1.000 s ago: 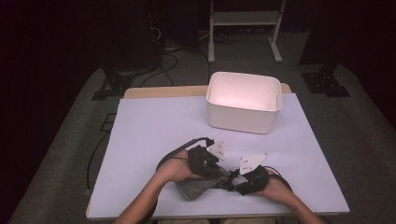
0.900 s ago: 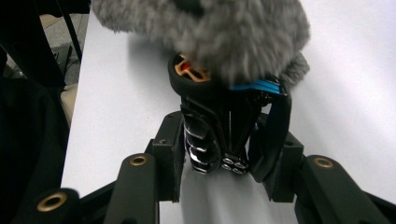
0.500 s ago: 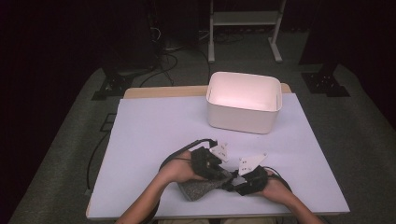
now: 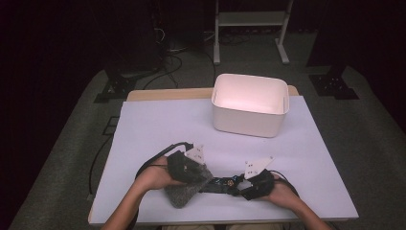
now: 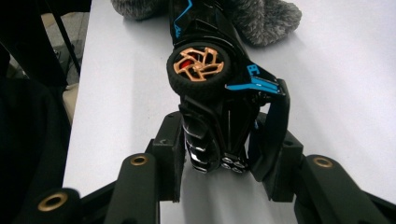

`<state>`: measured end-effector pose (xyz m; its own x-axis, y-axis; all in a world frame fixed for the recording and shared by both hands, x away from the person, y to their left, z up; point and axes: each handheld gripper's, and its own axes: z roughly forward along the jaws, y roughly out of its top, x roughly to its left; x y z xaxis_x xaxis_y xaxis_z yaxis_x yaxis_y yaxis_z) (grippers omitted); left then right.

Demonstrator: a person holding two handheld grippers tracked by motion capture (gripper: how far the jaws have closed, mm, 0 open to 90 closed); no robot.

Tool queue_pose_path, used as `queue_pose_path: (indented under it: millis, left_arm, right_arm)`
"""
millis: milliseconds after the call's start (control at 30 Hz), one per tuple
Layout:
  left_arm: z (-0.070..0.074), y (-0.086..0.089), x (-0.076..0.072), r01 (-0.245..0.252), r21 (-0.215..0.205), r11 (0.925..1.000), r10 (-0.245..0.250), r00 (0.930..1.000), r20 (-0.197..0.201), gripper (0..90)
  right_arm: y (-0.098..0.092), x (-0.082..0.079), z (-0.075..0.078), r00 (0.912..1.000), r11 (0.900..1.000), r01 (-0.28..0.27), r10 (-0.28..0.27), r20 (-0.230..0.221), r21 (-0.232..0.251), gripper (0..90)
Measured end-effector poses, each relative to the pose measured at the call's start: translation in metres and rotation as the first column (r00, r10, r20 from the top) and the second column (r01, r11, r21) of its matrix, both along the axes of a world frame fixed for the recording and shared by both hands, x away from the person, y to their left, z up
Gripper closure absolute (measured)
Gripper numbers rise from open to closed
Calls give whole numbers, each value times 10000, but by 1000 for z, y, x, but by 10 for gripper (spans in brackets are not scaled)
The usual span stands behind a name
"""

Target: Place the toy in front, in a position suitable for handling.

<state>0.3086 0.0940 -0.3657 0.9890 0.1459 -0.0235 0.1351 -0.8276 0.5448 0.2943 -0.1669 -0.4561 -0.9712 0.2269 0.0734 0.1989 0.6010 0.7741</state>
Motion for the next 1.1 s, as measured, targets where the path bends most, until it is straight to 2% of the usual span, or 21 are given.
queue_pose_path:
  millis: [133,367,433,533,833,900,1033,1100]
  left_arm:
    - [0,-6,1,143,-57,9999,-143,9999,-49,806]
    - [0,-14,3,331,-113,9994,-333,9994,-111,806]
    - [1,-14,3,325,-92,9994,-326,9994,-111,806]
    - [2,-9,3,194,-125,9997,-195,9998,-71,806]
    - [1,10,5,-244,-151,9996,242,9996,-157,806]
    - [-1,11,7,-297,-166,9994,294,9994,-184,806]
    - [-5,6,9,-263,-192,9995,258,9993,-285,806]
    - [-7,4,9,-251,-201,9995,244,9992,-329,804]
  right_arm:
    - [1,0,0,9999,9999,130,-130,-16,-35,544]
    - [7,2,2,10000,10000,43,-43,-59,2,550]
    - [6,2,3,9999,9998,-145,145,17,-125,561]
    - [5,2,5,9994,9994,-318,317,-124,-98,571]
    - [-10,8,8,9997,9993,-234,231,-125,-288,575]
    - [-14,9,9,9997,9990,-217,214,-64,-395,575]
    - [-18,12,8,9996,9975,-190,175,-224,-686,563]
    - [-16,11,9,9998,9973,-77,65,-172,-734,504]
